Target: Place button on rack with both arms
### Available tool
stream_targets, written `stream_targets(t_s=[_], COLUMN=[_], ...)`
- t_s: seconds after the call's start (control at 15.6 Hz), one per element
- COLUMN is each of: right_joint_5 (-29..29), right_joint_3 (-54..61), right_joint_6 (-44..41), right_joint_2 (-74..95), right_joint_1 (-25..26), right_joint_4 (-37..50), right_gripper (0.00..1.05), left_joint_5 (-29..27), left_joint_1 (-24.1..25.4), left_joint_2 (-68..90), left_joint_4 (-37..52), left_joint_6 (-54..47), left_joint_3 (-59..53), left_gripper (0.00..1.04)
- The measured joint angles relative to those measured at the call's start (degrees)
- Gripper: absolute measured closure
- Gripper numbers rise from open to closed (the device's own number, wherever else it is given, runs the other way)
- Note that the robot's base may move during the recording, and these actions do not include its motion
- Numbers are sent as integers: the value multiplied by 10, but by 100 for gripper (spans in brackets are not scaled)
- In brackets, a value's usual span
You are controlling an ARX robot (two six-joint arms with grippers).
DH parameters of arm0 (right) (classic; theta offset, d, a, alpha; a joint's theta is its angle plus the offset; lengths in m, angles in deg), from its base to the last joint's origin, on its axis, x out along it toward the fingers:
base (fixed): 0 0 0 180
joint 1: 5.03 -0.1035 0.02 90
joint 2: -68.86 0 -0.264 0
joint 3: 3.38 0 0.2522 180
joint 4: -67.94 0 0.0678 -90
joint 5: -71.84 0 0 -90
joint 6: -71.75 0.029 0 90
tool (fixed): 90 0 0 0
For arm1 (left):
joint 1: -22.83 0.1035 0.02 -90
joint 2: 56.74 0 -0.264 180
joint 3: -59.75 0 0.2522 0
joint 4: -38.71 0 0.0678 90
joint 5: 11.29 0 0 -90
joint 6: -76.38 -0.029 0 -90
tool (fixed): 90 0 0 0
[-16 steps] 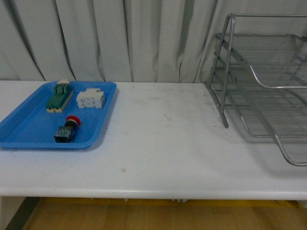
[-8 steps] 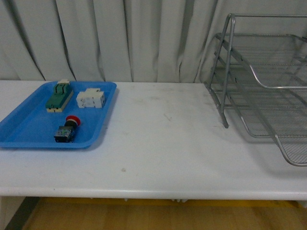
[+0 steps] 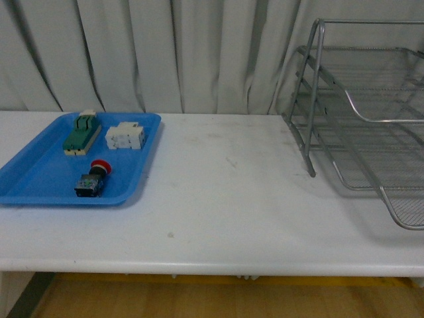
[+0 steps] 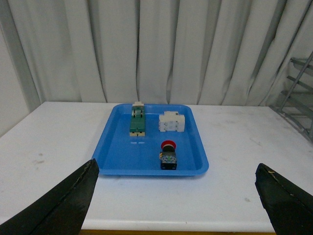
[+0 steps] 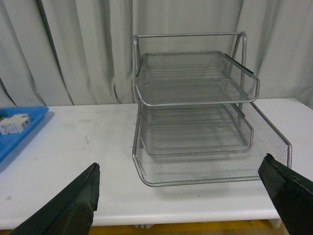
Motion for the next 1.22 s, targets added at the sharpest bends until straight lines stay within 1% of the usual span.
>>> stream_targets(t_s=[0.06,0.13,0.19,0.26,0.32,0.38,0.45,0.58,0.7,0.83,0.96,1.02,1.22], right_joint_5=[0,0,0,0,0,0,0,0,0,0,0,0,0], right_joint_3=[0,0,0,0,0,0,0,0,0,0,0,0,0], right_joint_6=[0,0,0,0,0,0,0,0,0,0,0,0,0], right_joint_2=[0,0,0,0,0,0,0,0,0,0,0,0,0], right_joint_1=[0,0,0,0,0,0,0,0,0,0,0,0,0], right_joint_4=[0,0,0,0,0,0,0,0,0,0,0,0,0], right_gripper=[7,7,6,6,6,6,6,6,6,6,6,6,6], left_joint_5=[0,0,-11,-34,-34,-34,-17,0,-2,-3,-11,-11,-39], left_joint_1=[0,0,-5,-19,-23,-30,-33,-45,-56,-75,-92,-96,-99], left_joint_2=[0,0,14,102,221,277,347,518,704,864,986,1037,1143], left_joint_4=[0,0,-65,-153,-157,-118,-61,62,140,155,143,133,95], left_joint_6=[0,0,15,47,84,91,91,82,66,54,40,33,17], left_joint_3=[0,0,19,70,125,147,171,231,309,398,488,530,628], left_gripper=[7,7,7,7,7,7,7,7,7,7,7,7,7])
